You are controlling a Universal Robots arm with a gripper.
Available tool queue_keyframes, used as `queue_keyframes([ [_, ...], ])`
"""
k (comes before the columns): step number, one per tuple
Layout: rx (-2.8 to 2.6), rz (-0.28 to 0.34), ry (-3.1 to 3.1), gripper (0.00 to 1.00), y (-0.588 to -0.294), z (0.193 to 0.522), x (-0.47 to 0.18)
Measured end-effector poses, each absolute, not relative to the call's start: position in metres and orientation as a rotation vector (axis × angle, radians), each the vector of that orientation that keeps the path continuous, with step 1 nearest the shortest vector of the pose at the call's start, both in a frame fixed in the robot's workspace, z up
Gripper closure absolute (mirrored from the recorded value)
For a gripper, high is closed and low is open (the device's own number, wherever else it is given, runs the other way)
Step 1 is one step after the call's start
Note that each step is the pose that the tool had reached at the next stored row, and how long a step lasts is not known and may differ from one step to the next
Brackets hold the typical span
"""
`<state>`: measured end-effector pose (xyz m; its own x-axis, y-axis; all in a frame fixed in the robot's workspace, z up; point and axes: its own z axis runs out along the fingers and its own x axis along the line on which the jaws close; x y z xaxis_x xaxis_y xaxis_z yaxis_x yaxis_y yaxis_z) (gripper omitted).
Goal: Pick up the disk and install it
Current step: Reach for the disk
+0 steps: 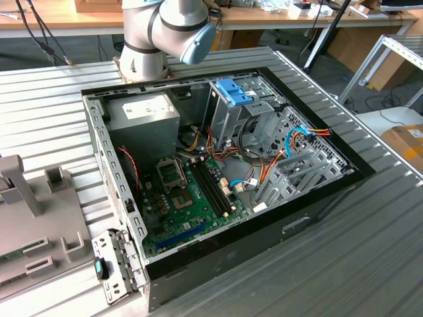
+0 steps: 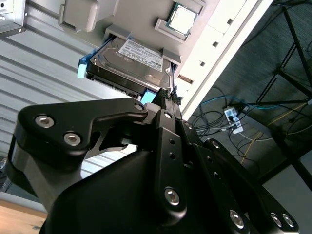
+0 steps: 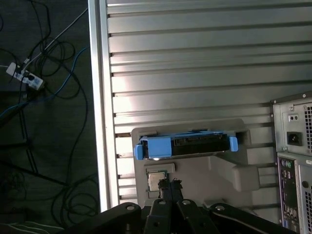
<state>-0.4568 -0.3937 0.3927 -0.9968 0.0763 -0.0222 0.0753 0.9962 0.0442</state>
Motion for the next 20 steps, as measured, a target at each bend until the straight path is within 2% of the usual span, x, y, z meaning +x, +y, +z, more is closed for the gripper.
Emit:
queue_keyframes([
  [20, 0.118, 0.068, 3.115, 0.89, -0.3913, 0.3924, -0.4556],
])
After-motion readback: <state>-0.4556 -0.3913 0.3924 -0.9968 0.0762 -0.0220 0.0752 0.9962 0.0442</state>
